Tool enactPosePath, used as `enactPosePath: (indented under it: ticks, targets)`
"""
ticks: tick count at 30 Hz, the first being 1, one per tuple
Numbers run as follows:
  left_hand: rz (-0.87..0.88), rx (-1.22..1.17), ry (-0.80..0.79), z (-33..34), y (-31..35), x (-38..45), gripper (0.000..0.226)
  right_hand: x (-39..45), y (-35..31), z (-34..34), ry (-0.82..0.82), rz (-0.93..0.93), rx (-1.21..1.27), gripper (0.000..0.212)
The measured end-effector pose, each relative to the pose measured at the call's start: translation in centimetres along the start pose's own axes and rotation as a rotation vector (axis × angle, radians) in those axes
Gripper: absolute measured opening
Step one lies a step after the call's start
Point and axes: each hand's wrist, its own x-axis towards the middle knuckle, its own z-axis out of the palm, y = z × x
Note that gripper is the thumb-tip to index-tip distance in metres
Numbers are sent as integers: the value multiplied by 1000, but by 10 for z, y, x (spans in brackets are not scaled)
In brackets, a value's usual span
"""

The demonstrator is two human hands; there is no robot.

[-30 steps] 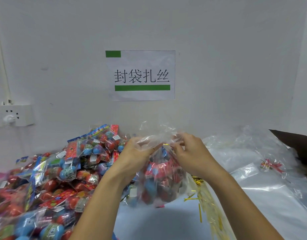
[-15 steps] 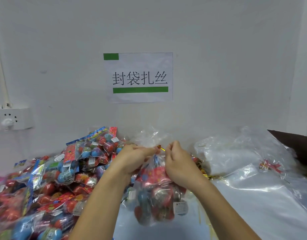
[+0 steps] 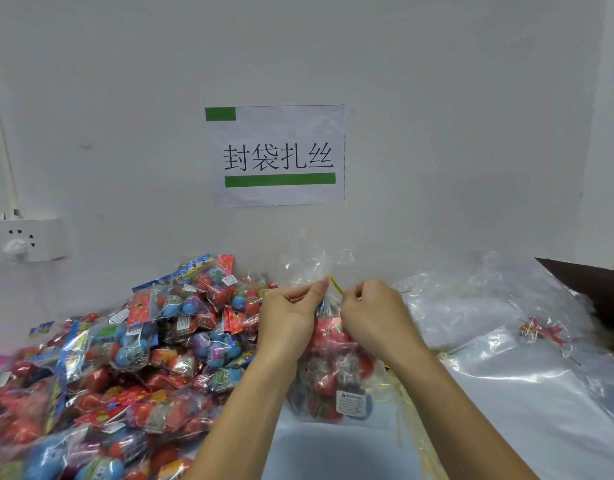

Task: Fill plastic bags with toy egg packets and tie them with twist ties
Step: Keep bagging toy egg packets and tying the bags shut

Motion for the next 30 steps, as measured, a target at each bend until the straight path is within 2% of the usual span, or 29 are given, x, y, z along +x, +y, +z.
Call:
enactPosePath:
  ticks: [5, 11, 13, 15, 18, 21, 23, 24, 26, 30]
  targets:
    - [56, 60, 21, 2, 3, -3, 10, -1, -2, -3, 34, 7, -13, 42]
    - [89, 104, -42, 3, 3, -3, 48, -1, -2, -7, 36, -54, -48, 41]
    - [109, 84, -75, 2, 4, -4, 53, 2, 0, -9, -3, -108, -42, 36]
    - [121, 84, -131, 1, 5, -4, 47, 5, 3, -10, -40, -164, -42, 42]
    - [159, 112, -170, -1, 7, -4, 16, 8, 10, -11, -58, -234, -35, 53]
    - [143, 113, -179, -2, 9, -6, 17, 10, 13, -11, -83, -275, -9, 50]
    - [125, 105, -196, -3, 7, -4, 44, 11, 13, -12, -100, -293, 9, 45]
    - [120, 96, -206, -3, 7, -4, 48, 11, 13, -12, -103, -301, 13, 44]
    - [141, 100, -193, -3, 7, -3, 21, 10, 13, -11, -98, -312, 14, 43]
    - [214, 114, -171, -5, 7, -1, 18, 9, 11, -10, -75, -301, 31, 32]
